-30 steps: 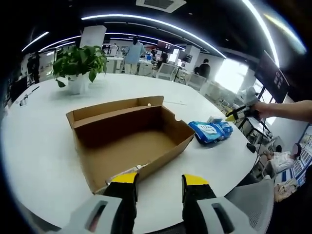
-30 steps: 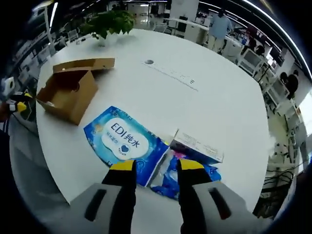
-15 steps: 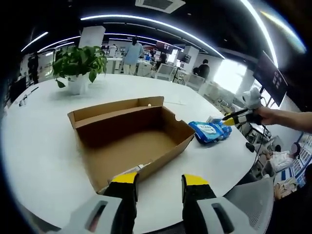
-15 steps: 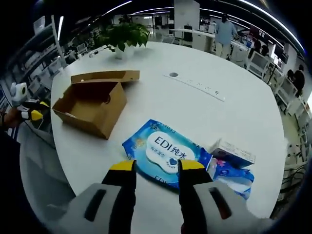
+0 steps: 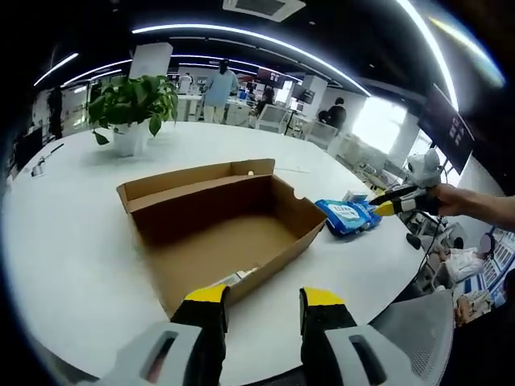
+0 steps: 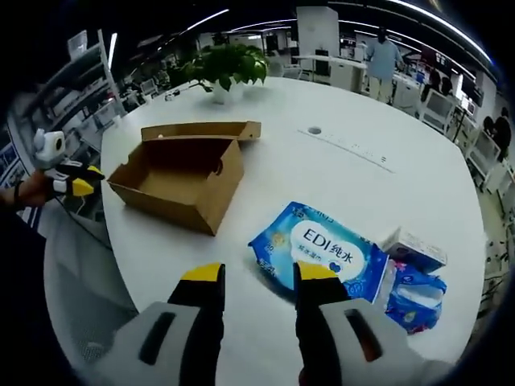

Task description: Operate the shoe box by opening the lid, removing the specified soft item, and placing it in the target area until the item is outside and the box remains undamaged.

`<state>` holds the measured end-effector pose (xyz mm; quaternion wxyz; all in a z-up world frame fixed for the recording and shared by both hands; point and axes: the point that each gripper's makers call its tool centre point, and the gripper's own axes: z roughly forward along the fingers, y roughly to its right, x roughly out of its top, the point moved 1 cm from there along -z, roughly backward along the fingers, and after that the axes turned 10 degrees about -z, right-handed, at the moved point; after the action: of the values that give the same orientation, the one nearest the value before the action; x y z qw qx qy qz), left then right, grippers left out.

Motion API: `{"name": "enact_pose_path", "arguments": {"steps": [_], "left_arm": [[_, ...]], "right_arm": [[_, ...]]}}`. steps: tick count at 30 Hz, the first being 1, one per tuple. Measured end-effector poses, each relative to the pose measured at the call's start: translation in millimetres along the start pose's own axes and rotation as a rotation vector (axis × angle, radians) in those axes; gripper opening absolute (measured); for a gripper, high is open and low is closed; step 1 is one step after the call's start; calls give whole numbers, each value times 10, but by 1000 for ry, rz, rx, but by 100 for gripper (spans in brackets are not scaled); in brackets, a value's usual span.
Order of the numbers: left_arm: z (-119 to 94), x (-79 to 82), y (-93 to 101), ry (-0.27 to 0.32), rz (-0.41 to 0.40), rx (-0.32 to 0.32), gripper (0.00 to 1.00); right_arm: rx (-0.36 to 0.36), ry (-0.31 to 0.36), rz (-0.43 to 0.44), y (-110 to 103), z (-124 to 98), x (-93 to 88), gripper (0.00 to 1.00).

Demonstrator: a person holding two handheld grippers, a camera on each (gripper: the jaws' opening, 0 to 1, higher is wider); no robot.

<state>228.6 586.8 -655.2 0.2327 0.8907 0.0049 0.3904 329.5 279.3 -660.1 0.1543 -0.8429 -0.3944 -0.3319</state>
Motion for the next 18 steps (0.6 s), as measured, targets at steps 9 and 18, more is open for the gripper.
{"name": "enact_pose_path", "arguments": {"steps": [9,18], "left_arm": [[66,92,-81,-29,51,-10,35],[167,217,-223,-55,108,-13,35]], "right_arm": [[-6,17,50,-154,-90,-129,31],[-17,42,106,-173,-139,-277,31]]}}
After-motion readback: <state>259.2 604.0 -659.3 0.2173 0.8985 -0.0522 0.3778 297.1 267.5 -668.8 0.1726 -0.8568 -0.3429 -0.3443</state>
